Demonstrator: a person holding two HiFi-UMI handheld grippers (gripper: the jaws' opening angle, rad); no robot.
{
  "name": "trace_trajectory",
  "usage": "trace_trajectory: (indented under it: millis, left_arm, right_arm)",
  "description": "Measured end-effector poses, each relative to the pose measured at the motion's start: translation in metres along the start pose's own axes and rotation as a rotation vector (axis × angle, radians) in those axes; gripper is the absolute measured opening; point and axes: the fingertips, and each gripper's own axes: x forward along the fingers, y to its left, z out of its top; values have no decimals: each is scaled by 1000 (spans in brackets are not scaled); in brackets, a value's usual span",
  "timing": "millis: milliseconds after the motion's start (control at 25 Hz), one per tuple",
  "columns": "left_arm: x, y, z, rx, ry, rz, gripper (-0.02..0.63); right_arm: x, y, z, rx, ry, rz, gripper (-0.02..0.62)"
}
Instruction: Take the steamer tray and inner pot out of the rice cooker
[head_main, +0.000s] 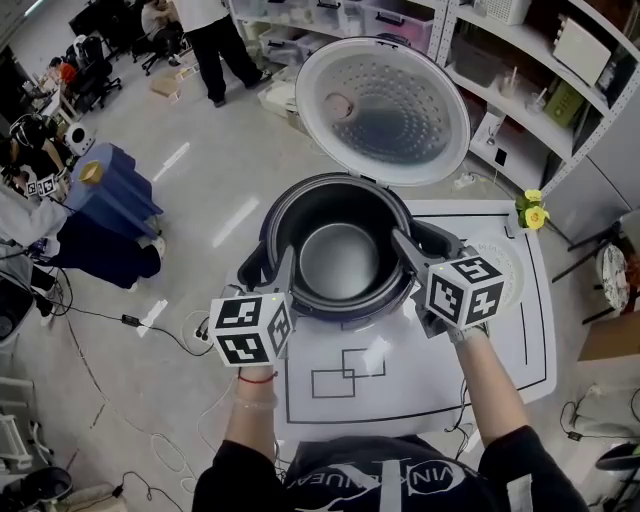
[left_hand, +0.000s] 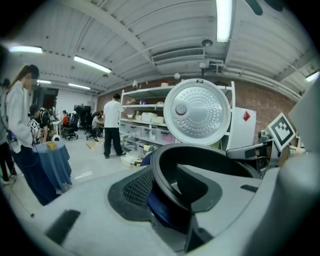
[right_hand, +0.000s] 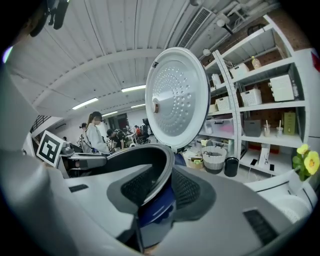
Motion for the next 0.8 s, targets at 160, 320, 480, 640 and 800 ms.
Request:
trace_trajectory:
  millis: [160, 320, 480, 640, 800]
  left_arm:
    - [1, 1, 6, -67, -40, -16, 124]
    - [-1, -1, 8, -95, -60, -34, 127]
    - [-4, 0, 23, -114, -99, -60, 127]
    - [-14, 0, 33, -131, -137, -95, 126]
    - [-24, 0, 47, -151, -183, -102, 126]
  right_arm:
    - [-2, -3, 3, 19, -43, -27, 109]
    - [-5, -1, 6, 41, -84, -41, 106]
    - [-8, 0, 20, 85, -122, -48, 103]
    - [-17, 8, 28, 107, -175, -56, 95]
    - [-29, 17, 47, 87, -246, -64, 92]
